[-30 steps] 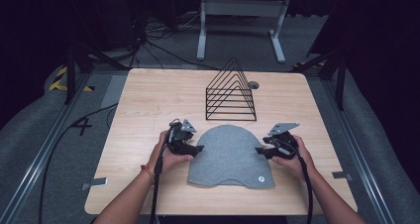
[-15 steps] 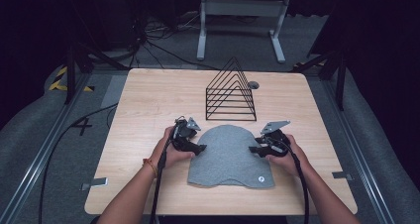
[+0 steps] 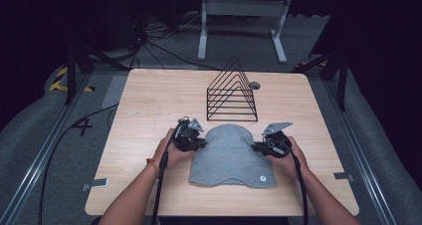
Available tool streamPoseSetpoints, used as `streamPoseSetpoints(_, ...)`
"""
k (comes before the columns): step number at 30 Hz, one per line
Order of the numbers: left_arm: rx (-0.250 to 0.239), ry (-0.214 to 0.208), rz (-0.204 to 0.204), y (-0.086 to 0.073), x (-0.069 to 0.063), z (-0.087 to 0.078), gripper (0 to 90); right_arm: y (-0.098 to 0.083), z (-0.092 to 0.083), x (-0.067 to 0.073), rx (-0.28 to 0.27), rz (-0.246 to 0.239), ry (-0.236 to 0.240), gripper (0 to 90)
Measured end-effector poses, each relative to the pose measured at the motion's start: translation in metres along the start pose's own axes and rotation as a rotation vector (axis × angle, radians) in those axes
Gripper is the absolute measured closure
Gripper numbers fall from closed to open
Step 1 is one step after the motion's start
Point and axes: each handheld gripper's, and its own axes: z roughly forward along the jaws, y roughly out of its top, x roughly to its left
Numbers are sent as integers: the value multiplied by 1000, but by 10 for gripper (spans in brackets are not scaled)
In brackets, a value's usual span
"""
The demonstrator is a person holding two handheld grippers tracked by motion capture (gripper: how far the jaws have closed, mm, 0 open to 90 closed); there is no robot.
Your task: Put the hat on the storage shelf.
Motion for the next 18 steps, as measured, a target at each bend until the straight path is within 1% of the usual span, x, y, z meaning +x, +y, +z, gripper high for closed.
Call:
streamPoseSetpoints(2,-34,13,16,5,-3,-10,843,2,-7,1,-29,-6,-4,850)
streamPoseSetpoints(3,-60,17,15,8,-5,-16,843,4,-11,2,-46,-11,-6,850)
streamPoseSetpoints(6,-85,24,44,16,-7,-29,844,12,-28,5,-95,-27,-20,850)
streamPoseSetpoints(7,-103,23,42,18,-9,-34,844,15,-32,5,-107,-27,-20,850)
streamPoseSetpoints(8,-117,26,55,22,-10,-41,844,17,-37,6,-122,-32,-22,849)
streamPoseSetpoints(10,-137,29,73,28,-11,-51,844,23,-48,7,-150,-50,-29,849)
streamPoseSetpoints(12,-158,45,98,35,-13,-63,844,28,-59,9,-182,-69,-37,849)
streamPoseSetpoints(14,-189,46,124,41,-15,-73,844,33,-68,11,-208,-98,-65,850)
streamPoseSetpoints(15,-202,57,135,45,-16,-79,844,36,-74,12,-230,-101,-67,850)
streamPoseSetpoints(16,-213,59,138,47,-16,-82,845,39,-80,12,-246,-103,-72,850)
streamPoseSetpoints(18,-232,72,143,52,-16,-88,845,44,-87,13,-258,-111,-76,851)
